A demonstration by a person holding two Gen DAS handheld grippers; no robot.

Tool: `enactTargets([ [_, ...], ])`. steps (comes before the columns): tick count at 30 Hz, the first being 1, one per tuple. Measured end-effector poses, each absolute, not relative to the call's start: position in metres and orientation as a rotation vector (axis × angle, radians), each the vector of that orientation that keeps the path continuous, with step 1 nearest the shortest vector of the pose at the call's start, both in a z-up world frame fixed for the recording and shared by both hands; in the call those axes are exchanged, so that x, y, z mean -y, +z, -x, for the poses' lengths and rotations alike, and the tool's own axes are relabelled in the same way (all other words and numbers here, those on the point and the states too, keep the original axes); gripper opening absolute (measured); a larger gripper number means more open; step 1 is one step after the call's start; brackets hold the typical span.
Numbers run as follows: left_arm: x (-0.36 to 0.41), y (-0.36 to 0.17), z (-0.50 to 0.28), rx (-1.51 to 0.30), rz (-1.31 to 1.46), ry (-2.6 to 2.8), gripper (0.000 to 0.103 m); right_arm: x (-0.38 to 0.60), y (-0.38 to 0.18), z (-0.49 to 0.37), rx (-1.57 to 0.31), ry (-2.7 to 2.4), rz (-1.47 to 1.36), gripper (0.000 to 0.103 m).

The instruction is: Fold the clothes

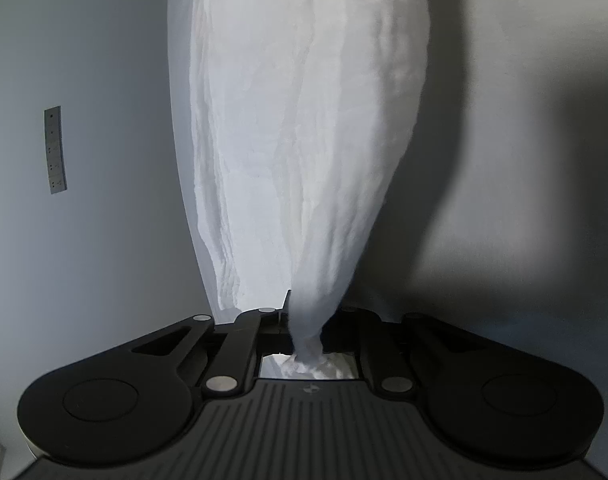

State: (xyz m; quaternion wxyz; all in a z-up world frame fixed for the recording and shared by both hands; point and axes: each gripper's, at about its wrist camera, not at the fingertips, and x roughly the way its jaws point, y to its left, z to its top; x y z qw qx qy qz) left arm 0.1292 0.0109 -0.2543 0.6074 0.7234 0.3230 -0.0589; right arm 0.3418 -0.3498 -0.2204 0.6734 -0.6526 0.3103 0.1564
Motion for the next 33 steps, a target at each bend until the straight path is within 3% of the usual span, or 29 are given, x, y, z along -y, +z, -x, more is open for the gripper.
enactTargets([
  [16, -0.05, -0.166, -0.012, -0.727, -1.683, -0.184, 0.006, 0.362, -0.118, -0.275, -0.719, 0.398, 1.441, 0.005],
  [25, -0.081, -0.146, 0.112, -0.797, -1.669, -0.329, 0.006, 0.364, -0.087, -0.186, -0.848, 0.632, 1.358, 0.005],
  [33, -0.096, -0.151, 0.176, -0.882, -1.544, -0.373, 0.006, 0.369, -0.088, -0.141, -0.948, 0.71, 1.31, 0.005],
])
